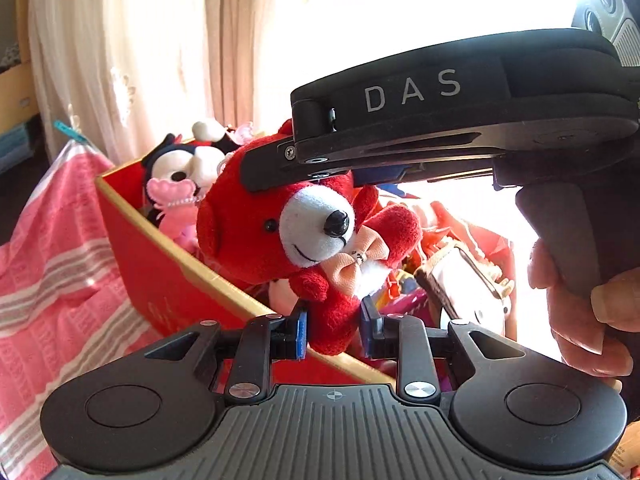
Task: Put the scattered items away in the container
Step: 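Lower the teddy bear into the red box and open the right gripper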
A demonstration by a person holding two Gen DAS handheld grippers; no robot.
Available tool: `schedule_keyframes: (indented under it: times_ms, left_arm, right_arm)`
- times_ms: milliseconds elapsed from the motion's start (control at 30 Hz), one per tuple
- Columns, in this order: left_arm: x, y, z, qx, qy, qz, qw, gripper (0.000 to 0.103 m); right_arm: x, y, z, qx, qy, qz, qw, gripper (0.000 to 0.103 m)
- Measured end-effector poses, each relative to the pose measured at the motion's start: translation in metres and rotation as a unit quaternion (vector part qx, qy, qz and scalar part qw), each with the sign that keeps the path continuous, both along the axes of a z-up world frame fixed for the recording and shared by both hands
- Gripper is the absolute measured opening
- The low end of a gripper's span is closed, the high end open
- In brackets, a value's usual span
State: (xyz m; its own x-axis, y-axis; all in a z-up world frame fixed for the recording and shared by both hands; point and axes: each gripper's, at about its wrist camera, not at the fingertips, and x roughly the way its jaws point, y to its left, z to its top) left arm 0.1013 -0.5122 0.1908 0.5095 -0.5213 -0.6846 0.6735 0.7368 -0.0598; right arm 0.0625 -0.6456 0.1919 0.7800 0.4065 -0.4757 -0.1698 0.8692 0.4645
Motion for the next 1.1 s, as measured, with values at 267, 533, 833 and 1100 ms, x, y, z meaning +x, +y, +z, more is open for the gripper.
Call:
schedule_keyframes:
  times_ms: [267, 533, 833, 1100]
  left_arm:
    - [-0.001, -0.032, -0.008, 0.053, -0.067, 0.003, 0.9963, 0.095]
    - [0.002, -0.020, -0.003, 0.043, -0.046, 0.035, 0.9974, 0.095]
    - [-0.011, -0.011, 0.002, 0.039, -0.042, 0.037, 0.9977, 0.095]
    - [-0.020, -0.010, 0.001, 0.043, -0.033, 0.039, 0.9978, 0.098]
  right_arm:
    - [0.013, -0.050, -0.026, 0.008, 0.010, -0.031, 0.999, 0.081]
    - [0.017, -0.059, -0.024, 0.001, -0.007, -0.021, 1.000, 0.082]
    - [0.014, -0.055, -0.020, 0.003, -0.008, -0.019, 1.000, 0.084]
    - [0.003, -0.042, -0.015, -0.015, -0.010, -0.016, 1.000, 0.089]
